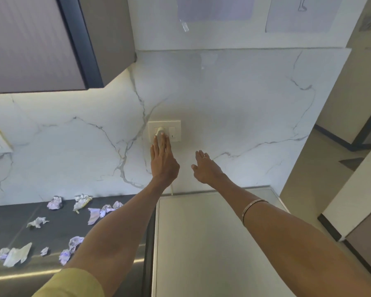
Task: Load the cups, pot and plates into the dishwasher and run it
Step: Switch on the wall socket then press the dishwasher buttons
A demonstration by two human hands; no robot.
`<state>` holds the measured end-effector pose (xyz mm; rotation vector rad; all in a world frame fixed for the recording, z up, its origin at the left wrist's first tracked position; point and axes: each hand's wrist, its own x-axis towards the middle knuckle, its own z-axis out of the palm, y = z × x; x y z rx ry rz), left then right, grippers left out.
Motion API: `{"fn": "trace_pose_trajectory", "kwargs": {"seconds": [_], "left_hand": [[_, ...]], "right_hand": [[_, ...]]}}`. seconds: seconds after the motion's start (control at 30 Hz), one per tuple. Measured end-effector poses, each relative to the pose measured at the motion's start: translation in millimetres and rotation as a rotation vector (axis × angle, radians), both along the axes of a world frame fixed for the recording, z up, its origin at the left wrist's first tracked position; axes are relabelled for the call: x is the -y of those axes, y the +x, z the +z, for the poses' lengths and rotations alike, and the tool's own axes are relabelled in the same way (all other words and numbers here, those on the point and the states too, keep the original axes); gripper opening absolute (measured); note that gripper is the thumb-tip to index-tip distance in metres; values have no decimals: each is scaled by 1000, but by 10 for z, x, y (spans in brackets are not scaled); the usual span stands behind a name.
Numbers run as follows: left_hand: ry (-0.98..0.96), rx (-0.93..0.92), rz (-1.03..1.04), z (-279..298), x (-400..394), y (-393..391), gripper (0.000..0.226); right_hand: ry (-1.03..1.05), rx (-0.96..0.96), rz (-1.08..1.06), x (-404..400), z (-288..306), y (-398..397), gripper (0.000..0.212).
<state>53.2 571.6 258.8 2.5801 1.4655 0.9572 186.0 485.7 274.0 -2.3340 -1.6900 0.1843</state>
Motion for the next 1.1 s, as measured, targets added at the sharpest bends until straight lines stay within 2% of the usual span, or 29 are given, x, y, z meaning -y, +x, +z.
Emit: {"fn": "trace_pose_trajectory", "kwargs": {"seconds": [0.43,0.67,0.83,1.1], "left_hand": [[82,-29,127,-243,-212,293,97],[-30,50,203,-239,-217,506,97],[-22,9,190,-238,-181,433,101],[50,-121,88,-269,55,192,95]], "right_hand": [[37,-41,41,-336,-123,223,61],[29,-37,32,-337,-185,336,60],[12,-32,28,-256,-186,284,60],[6,-34,22,-73,-81,212,60]]}}
